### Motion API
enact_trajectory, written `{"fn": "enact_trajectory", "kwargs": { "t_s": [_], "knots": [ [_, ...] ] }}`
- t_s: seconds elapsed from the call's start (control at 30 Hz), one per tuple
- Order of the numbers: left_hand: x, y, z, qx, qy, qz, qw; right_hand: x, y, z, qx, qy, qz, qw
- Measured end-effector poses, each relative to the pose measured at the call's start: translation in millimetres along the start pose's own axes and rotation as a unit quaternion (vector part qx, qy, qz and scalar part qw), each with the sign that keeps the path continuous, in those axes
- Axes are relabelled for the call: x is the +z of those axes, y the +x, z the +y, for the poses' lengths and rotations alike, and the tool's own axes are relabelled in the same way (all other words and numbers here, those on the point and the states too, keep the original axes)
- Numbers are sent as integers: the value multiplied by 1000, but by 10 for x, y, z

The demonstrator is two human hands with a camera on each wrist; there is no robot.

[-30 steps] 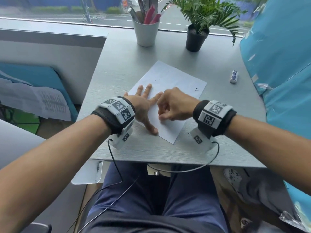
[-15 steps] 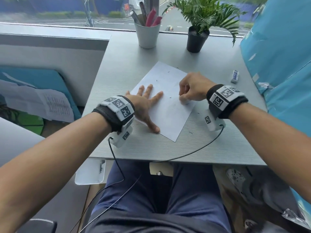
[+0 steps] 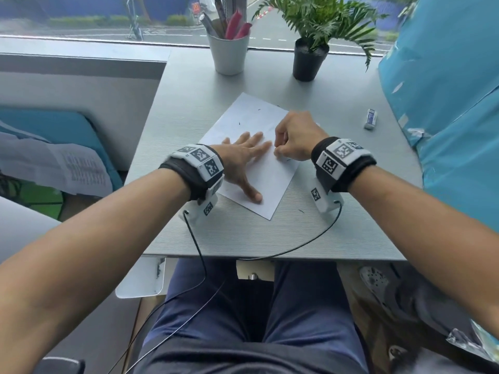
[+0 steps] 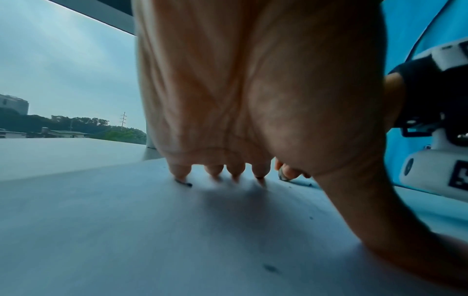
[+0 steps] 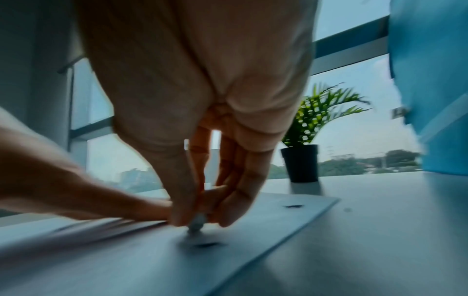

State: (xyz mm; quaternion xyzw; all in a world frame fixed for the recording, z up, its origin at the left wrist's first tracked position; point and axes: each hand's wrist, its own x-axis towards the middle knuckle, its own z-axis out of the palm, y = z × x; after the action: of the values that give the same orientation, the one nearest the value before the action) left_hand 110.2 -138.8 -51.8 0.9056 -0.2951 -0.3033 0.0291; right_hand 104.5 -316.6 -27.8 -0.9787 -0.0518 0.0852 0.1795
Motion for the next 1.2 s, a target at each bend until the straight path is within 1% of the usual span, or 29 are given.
{"fn": "enact_trajectory", "kwargs": {
  "t_s": [0.07, 0.1, 0.17, 0.2, 0.23, 0.27, 0.33, 0.37, 0.4, 0.43, 0.53, 0.57, 0.6, 0.63, 0.7, 0.73, 0.77, 0.8, 0.87, 0.9, 0.93, 1.03, 1.07, 1.1, 1.2],
  "knots": [
    [20, 11, 1, 2, -3, 0, 1000, 163, -59, -143, 0, -1, 17, 1000],
    [29, 20, 5, 4, -7, -2, 1000, 247, -108, -234, -12, 1, 15, 1000],
    [41, 31, 8, 6, -15, -6, 1000, 311, -217, -366, -63, 16, -25, 998],
    [39, 27, 8, 5, -15, -7, 1000, 274, -236, -375, -76, 25, -54, 995],
    [29, 21, 3, 3, -12, -8, 1000, 205, -203, -324, -68, 35, -70, 995],
    [21, 16, 0, 3, -7, -6, 1000, 111, -155, -242, -45, 47, -69, 996],
    [14, 9, -2, 2, 1, 0, 1000, -40, -35, -56, 9, 66, -23, 998],
    [12, 5, -1, 2, 3, 2, 1000, -55, -6, -20, 23, 59, -1, 998],
    [11, 6, -1, 2, 1, 1, 1000, -20, -20, -56, 20, 43, 10, 999],
    [13, 11, 4, 2, -6, -2, 1000, 55, -58, -145, 2, 32, 8, 999],
    [23, 4, 27, 7, -18, -10, 1000, 273, -224, -381, -62, 46, -49, 996],
    [20, -13, 27, 8, -18, -8, 1000, 256, -223, -361, -61, 57, -59, 995],
    [20, -26, 21, 8, -16, -4, 1000, 198, -183, -300, -45, 63, -56, 995],
    [14, -34, 11, 7, -10, 2, 1000, 119, -116, -226, -22, 68, -39, 997],
    [10, -44, 9, 1, -1, 6, 1000, 11, -19, -101, 24, 67, 16, 997],
    [3, -44, 14, 0, 0, 5, 1000, 12, -13, -105, 31, 56, 34, 997],
    [-1, -41, 23, 0, -2, 3, 1000, 57, -40, -166, 22, 46, 34, 998],
    [2, -33, 31, 1, -8, -1, 1000, 115, -102, -241, -3, 43, 14, 999],
    [10, -20, 38, 7, -17, -11, 1000, 207, -287, -364, -58, 42, -56, 996],
    [12, -22, 32, 7, -14, -14, 1000, 197, -319, -344, -71, 47, -80, 993],
    [12, -22, 21, 7, -7, -14, 1000, 149, -300, -281, -68, 46, -80, 993],
    [7, -22, 12, 2, 5, -11, 1000, -13, -120, -51, -21, 33, 3, 999],
    [1, -22, 17, 1, 6, -10, 1000, -5, -105, -40, -17, 23, 18, 999],
    [-1, -10, 15, -1, 7, -10, 1000, 32, -148, -102, -26, 22, 10, 999],
    [16, 11, 12, 1, 15, -20, 1000, 220, -400, -343, -101, 40, -79, 991]
  ]
}}
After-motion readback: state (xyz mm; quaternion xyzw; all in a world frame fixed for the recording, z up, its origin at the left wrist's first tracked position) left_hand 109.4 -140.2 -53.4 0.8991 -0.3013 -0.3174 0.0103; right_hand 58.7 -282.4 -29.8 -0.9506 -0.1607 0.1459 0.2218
